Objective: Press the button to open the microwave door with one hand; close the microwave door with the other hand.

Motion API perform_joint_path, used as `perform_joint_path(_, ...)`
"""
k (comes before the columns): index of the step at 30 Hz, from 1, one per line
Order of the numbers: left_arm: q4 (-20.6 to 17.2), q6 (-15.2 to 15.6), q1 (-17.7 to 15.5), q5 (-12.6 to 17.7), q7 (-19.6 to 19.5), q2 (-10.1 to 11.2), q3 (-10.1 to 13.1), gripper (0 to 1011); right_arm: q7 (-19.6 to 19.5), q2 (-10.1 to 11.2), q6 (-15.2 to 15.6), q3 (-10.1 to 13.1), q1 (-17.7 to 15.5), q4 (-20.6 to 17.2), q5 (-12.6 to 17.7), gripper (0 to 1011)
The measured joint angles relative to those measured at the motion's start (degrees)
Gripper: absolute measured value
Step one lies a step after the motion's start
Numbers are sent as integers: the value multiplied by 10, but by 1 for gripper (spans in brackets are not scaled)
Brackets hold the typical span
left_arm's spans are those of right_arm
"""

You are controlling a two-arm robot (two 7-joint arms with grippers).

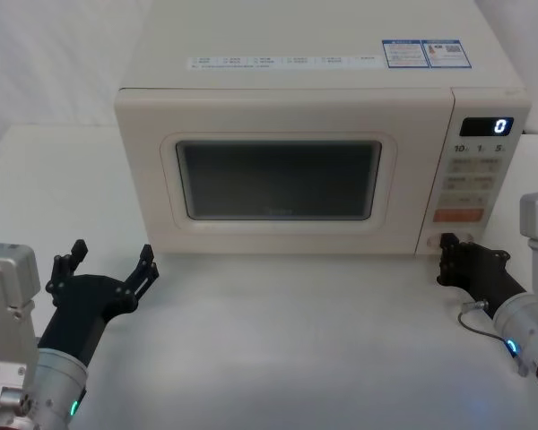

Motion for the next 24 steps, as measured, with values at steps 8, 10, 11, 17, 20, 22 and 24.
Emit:
perform_joint_path(8,0,0,0,0,0,0,0,1001,-1,-5,-5,-3,11,15,-6,0)
perform_joint_path(10,0,0,0,0,0,0,0,1001,-1,-6,-6,-3,13,17,-7,0)
perform_joint_path(11,0,0,0,0,0,0,0,1001,-1,-7,-6,-3,14,19,-7,0)
perform_joint_path(17,0,0,0,0,0,0,0,1001,-1,-9,-7,-3,20,25,-10,0)
perform_joint_path(20,0,0,0,0,0,0,0,1001,0,-10,-8,-3,22,28,-11,0)
perform_joint_path(22,0,0,0,0,0,0,0,1001,0,-11,-8,-4,23,29,-12,0)
perform_joint_path(24,0,0,0,0,0,0,0,1001,0,-11,-8,-4,23,29,-12,0)
